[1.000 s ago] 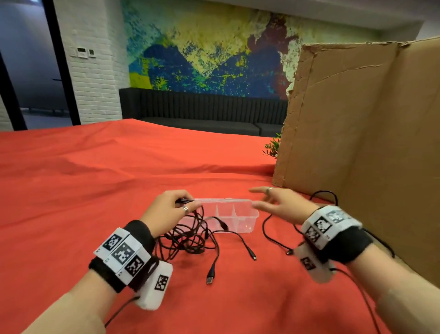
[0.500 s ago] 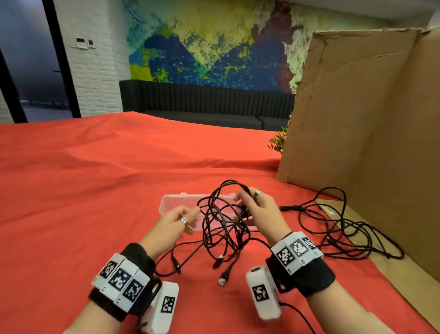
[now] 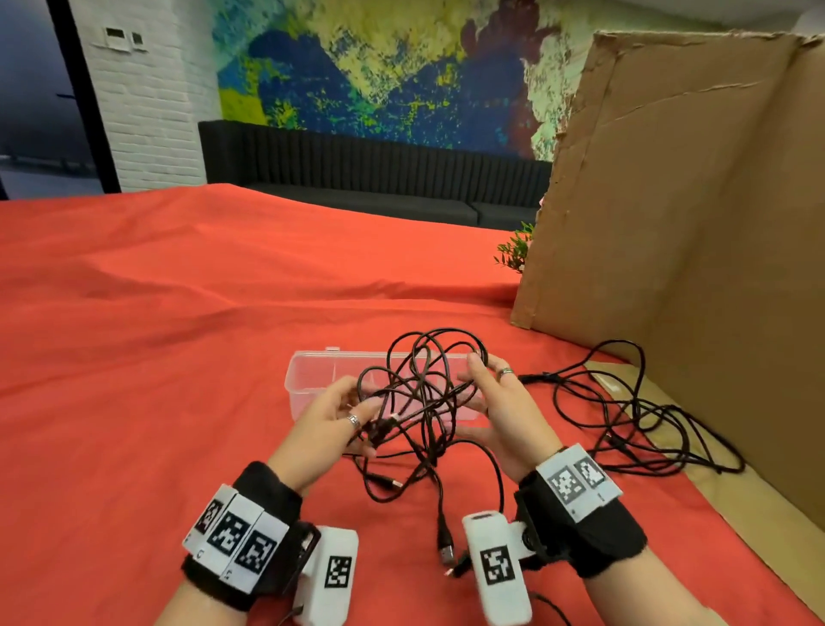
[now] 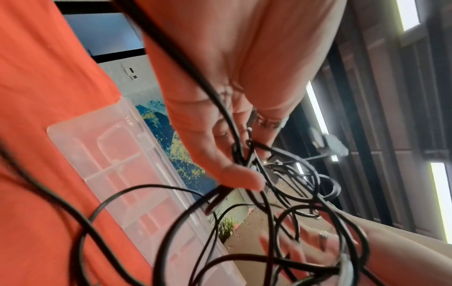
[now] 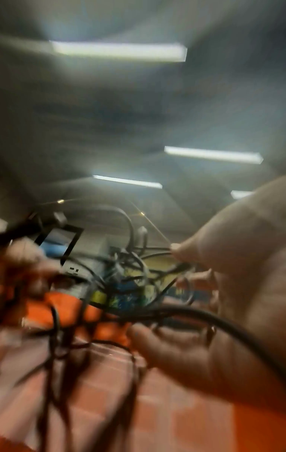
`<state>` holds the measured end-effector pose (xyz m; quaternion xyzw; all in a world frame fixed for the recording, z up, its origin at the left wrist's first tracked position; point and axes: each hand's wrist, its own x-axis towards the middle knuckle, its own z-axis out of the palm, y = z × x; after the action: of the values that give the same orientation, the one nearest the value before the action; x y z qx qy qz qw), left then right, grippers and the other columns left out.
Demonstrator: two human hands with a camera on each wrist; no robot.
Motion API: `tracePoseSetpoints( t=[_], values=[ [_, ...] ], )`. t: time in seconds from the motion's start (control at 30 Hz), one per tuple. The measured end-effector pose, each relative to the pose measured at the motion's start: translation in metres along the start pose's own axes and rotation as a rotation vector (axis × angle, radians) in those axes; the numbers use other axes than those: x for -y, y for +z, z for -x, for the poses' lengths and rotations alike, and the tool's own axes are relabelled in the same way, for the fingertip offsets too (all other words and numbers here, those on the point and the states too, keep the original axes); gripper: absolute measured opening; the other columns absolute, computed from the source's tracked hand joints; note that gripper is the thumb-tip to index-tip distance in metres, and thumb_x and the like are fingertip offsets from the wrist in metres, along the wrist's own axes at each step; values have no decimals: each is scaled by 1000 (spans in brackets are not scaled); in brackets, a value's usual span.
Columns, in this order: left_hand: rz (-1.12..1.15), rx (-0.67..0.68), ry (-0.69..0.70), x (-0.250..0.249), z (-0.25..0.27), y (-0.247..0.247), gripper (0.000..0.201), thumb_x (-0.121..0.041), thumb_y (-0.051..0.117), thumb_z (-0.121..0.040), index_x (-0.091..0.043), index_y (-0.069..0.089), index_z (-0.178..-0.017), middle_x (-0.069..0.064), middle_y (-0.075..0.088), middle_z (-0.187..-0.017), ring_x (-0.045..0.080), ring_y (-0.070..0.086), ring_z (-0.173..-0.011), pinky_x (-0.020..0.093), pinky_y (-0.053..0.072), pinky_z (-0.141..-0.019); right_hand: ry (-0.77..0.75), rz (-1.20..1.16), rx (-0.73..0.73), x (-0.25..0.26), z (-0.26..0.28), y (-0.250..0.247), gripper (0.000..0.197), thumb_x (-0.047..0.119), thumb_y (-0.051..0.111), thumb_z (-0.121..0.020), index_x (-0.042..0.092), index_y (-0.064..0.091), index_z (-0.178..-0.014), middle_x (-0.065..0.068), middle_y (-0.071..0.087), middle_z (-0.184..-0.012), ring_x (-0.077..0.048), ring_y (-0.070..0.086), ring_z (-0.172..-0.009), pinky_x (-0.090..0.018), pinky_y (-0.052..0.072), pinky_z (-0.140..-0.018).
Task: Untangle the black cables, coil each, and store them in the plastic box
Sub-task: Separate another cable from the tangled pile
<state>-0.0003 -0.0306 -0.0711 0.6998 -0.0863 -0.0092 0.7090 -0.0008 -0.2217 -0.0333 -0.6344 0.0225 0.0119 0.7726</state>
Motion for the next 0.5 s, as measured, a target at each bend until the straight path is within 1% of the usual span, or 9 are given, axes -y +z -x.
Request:
tracePoseSetpoints(
  t=[0.07, 0.1, 0.17, 0.23, 0.3, 0.33, 0.4, 0.47, 0.5],
  values=[
    [26, -68, 33, 0, -1, -4, 10, -4, 49, -92, -11, 56, -93, 7, 52, -81, 8, 58, -62, 23, 53, -49, 4, 263, 29, -1, 6, -6, 37, 40, 51, -91, 31, 35, -124, 8, 49, -109, -17, 57, -100, -37, 58, -61],
    [41, -109, 51, -1, -1, -6, 12, -4, 50, -92, -12, 57, -92, 6, 53, -81, 8, 58, -64, 22, 52, -49, 24, 362, 70, -1, 9, -9, 39, 41, 49, -91, 32, 31, -124, 9, 49, -112, -17, 58, -97, -35, 57, -60],
    [94, -188, 84, -4, 0, -9, 15, -3, 49, -92, -16, 57, -91, 4, 53, -80, 10, 56, -68, 18, 50, -47, 99, 474, 203, -2, 16, -15, 36, 41, 48, -91, 28, 35, -121, 1, 57, -109, -19, 64, -80, -32, 54, -58],
    [161, -239, 99, -7, 2, -11, 17, -4, 49, -92, -19, 55, -93, 3, 53, -78, 7, 57, -62, 18, 49, -47, 127, 515, 362, -3, 24, -21, 23, 36, 48, -92, 19, 45, -107, -3, 65, -83, -19, 60, -56, -29, 50, -57],
    [207, -265, 95, -10, 3, -12, 19, -5, 49, -93, -23, 54, -95, 2, 54, -76, 6, 58, -58, 20, 52, -49, 48, 544, 442, -2, 28, -27, 15, 25, 46, -96, 14, 54, -92, 2, 53, -54, -11, 43, -42, -26, 45, -50],
    [231, -262, 86, -11, 4, -13, 19, -6, 49, -93, -24, 53, -95, 3, 54, -76, 9, 59, -60, 22, 53, -51, -8, 550, 415, -1, 29, -29, 19, 22, 43, -97, 12, 57, -88, 6, 42, -49, -7, 34, -41, -23, 41, -47],
    [298, -232, 58, -13, 5, -14, 17, -7, 49, -93, -23, 53, -95, 3, 57, -77, 15, 61, -65, 24, 55, -53, -100, 527, 256, 6, 29, -28, 20, 21, 42, -98, 13, 56, -86, 8, 29, -52, -4, 25, -42, -19, 28, -42],
    [358, -198, 16, -13, 5, -13, 12, -9, 49, -92, -20, 54, -93, 0, 58, -71, 13, 62, -62, 24, 55, -52, -198, 512, 151, 10, 27, -24, 16, 23, 44, -96, 13, 50, -84, 7, 28, -56, -3, 23, -43, -15, 24, -42],
    [365, -185, -11, -13, 5, -12, 9, -10, 50, -92, -18, 54, -91, -1, 56, -69, 11, 61, -59, 24, 54, -52, -259, 528, 137, 10, 27, -21, 16, 22, 46, -95, 12, 47, -83, 6, 29, -57, -3, 23, -44, -13, 24, -43]
  ],
)
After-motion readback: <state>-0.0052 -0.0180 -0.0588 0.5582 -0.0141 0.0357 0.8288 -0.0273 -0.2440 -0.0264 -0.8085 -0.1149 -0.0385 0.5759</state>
